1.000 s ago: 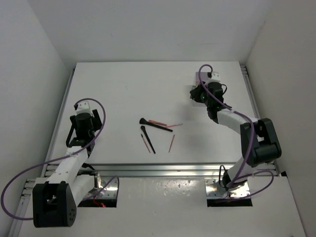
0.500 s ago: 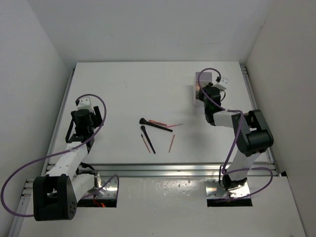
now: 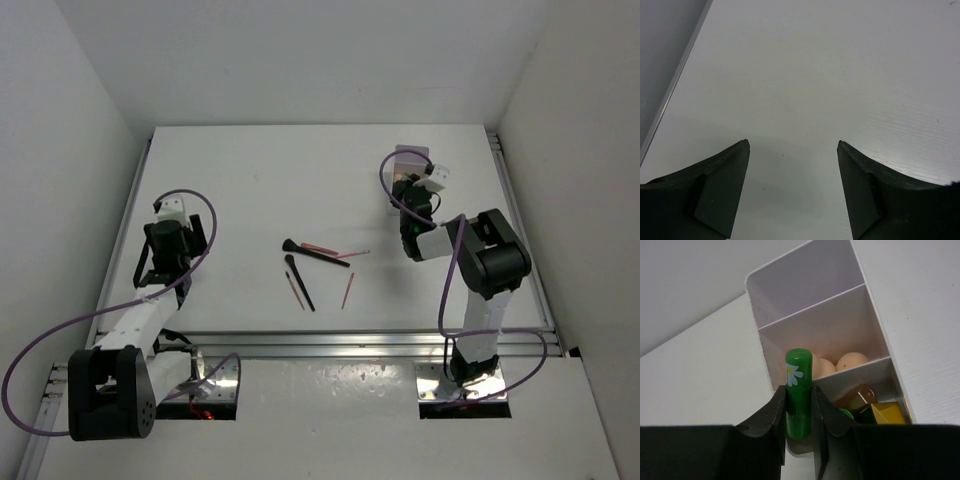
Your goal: Organize the makeup
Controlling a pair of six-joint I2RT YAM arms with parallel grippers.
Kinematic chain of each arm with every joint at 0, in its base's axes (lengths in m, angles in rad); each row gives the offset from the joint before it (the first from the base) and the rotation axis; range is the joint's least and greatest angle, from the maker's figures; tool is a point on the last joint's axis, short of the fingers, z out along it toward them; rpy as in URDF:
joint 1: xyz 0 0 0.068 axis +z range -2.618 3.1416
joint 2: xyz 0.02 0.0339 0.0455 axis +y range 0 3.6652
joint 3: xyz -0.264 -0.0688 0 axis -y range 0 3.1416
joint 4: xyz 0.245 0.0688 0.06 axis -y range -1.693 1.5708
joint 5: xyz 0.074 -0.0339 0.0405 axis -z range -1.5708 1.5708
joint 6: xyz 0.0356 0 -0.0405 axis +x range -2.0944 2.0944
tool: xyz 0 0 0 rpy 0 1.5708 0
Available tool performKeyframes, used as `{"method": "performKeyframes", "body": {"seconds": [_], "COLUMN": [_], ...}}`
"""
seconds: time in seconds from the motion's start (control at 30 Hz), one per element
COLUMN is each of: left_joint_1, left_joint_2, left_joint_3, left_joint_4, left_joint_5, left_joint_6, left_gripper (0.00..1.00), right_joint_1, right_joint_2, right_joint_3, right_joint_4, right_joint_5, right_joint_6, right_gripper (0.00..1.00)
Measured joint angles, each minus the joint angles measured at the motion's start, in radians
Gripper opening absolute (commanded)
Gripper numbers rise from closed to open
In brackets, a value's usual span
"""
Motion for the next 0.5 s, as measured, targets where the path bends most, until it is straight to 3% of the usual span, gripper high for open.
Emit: {"method": "performKeyframes", "body": {"seconds": [0.07,0.17,0.37,0.43,0.47,0.5], "left_joint_1": [0.001,0.002,0.002,0.002,0.002,0.002], "left_joint_2": [0.0,0.0,0.0,0.0,0.0,-0.001], "left_joint_3": [0.0,-0.004,-0.021,-0.023,-0.023,-0.025], "left_joint_4": [0.001,0.014,0.032,0.033,0.035,0.038], "left_joint_5": [0.0,0.0,0.004,0.005,0.005,0.005], "left_joint_6": [0.0,0.0,0.0,0.0,0.0,0.0], "left_gripper": [0.76,0.76,0.76,0.76,0.76,0.76], "right_joint_1": [0.008,0.008,0.007,0.006,0.006,0.006], "right_joint_2": [0.001,0.0,-0.02,-0.023,-0.024,-0.024], "right_joint_3": [-0.001,-0.016,-0.074,-0.074,-0.073,-0.072], "right_joint_4": [0.002,0.013,0.029,0.031,0.03,0.028], "right_joint_5": [0.002,0.005,0.027,0.043,0.049,0.05], "right_joint_6": [-0.006,-0.01,-0.029,-0.041,-0.047,-0.053], "right_gripper": [0.19,0.27,0.22,0.27,0.32,0.48]}}
